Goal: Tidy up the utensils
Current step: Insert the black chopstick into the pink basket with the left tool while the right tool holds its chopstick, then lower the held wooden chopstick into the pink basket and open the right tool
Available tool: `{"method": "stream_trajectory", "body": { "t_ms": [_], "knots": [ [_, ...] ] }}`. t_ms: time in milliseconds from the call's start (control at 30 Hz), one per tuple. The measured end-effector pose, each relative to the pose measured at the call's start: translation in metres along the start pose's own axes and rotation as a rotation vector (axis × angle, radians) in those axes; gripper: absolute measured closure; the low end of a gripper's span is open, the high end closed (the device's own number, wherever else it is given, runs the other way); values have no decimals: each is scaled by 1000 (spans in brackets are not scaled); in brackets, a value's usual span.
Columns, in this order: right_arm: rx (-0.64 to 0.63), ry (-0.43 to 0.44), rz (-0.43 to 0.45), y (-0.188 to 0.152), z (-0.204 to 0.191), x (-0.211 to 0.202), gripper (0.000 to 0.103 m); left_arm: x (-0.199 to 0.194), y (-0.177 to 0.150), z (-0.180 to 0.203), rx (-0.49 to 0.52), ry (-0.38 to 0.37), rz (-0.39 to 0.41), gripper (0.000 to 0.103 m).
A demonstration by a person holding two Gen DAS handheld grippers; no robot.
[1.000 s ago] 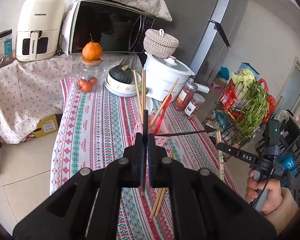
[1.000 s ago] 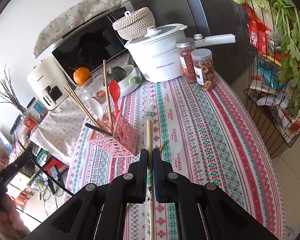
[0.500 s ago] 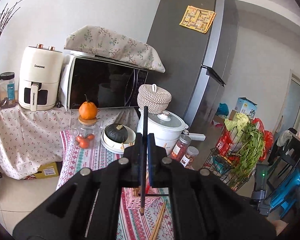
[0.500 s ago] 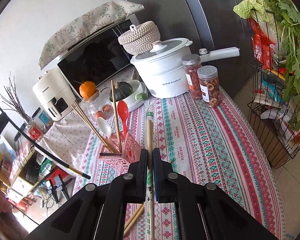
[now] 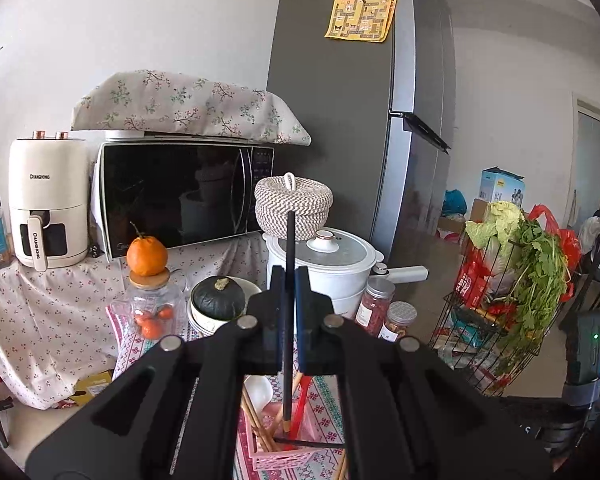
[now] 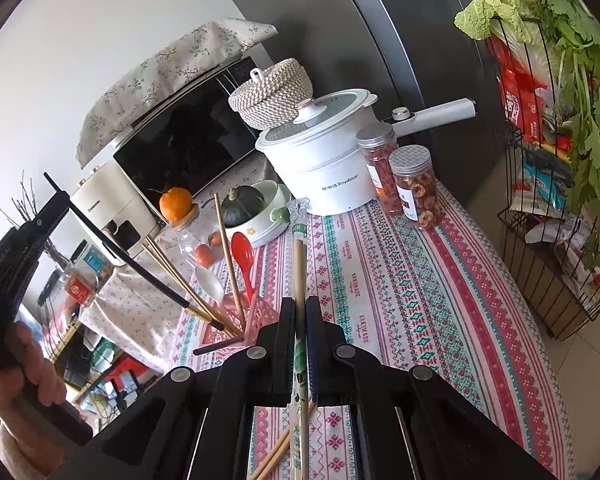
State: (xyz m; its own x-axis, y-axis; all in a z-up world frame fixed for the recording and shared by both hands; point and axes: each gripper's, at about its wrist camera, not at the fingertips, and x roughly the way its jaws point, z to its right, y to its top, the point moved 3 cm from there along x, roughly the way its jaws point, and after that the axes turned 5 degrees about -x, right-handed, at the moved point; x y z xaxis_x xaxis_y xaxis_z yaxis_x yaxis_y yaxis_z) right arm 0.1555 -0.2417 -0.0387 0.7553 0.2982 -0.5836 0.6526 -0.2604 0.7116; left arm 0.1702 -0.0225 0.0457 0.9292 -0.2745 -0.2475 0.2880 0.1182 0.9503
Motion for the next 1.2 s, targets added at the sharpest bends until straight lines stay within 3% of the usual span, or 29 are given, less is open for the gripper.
{"method": "stream_trajectory", "body": {
  "t_ms": [200,633,700,767,867,1200],
  "knots": [
    [15,13,-2,3,2,3,98,27,-14,5,41,24,-34,98],
    [36,29,-11,7,5,8,98,75,-31,-17,-73,93,-246,97],
    [35,29,-11,7,5,9,98,74,-28,-19,-92,90,-250,78],
    [36,31,-13,7,5,9,98,70,-25,-19,-101,95,-240,67],
    [37,30,-13,7,6,9,98,63,-19,-17,-91,85,-238,62],
    [73,22,30,12,14,2,98,16,-17,-10,-46,86,-285,24]
  ]
}}
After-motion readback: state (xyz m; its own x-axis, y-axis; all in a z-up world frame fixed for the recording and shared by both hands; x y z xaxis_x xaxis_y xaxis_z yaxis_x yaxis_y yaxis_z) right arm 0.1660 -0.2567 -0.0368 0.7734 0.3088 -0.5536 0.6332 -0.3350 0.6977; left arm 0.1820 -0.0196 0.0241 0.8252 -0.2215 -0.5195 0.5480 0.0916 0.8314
